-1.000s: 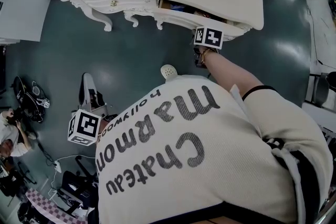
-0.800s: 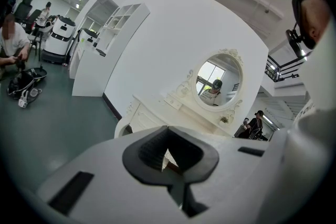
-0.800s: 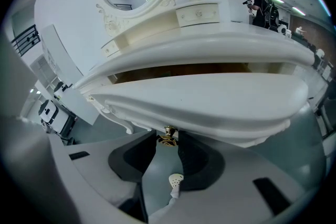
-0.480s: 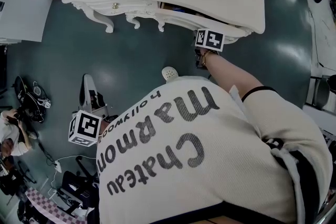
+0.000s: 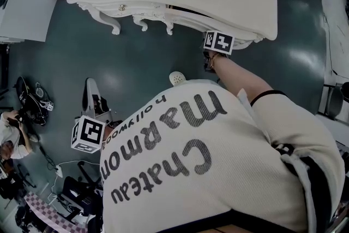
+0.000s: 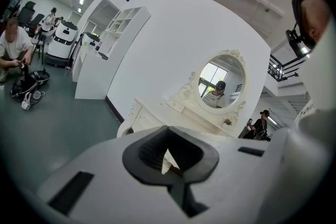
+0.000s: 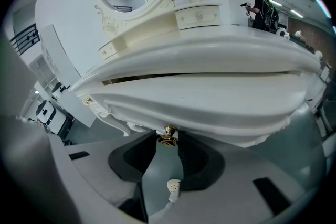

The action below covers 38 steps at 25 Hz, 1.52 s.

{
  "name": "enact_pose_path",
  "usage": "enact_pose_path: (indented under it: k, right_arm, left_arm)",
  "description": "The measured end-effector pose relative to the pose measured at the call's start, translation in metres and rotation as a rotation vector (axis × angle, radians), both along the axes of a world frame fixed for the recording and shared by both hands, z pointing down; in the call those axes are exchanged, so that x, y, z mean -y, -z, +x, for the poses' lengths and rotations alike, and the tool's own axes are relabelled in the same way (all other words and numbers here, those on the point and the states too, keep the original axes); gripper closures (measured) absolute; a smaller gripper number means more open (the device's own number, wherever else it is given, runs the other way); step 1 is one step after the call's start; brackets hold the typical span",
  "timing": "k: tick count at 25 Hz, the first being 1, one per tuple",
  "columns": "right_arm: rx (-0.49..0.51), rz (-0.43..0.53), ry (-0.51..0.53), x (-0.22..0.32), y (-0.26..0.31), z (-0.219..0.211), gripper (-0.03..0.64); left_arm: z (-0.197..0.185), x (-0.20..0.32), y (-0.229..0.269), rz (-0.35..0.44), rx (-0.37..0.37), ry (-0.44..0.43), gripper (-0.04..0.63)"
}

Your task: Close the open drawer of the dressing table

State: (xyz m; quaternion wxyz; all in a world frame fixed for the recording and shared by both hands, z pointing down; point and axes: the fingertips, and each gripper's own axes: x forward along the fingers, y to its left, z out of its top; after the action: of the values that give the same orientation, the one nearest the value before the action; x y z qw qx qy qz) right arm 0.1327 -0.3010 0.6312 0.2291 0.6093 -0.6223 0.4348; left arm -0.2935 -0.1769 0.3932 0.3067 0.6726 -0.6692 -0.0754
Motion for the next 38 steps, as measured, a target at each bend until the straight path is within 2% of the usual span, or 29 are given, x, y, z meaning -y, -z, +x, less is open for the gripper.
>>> enact_pose_path:
  k: [15, 38]
  right_arm:
    - [0.001, -0.004, 0.013, 0.021, -0.001, 0.008, 0.472]
    - [-0.055, 0.042, 0.029, 0.042, -0.001, 0.014, 0.474]
  left_arm:
    - [0.012, 0.022, 0.004, 0.021, 0.007, 0.008, 0.588]
    - [0.026, 0.052, 0.006, 0.028, 0.032, 0.006, 0.588]
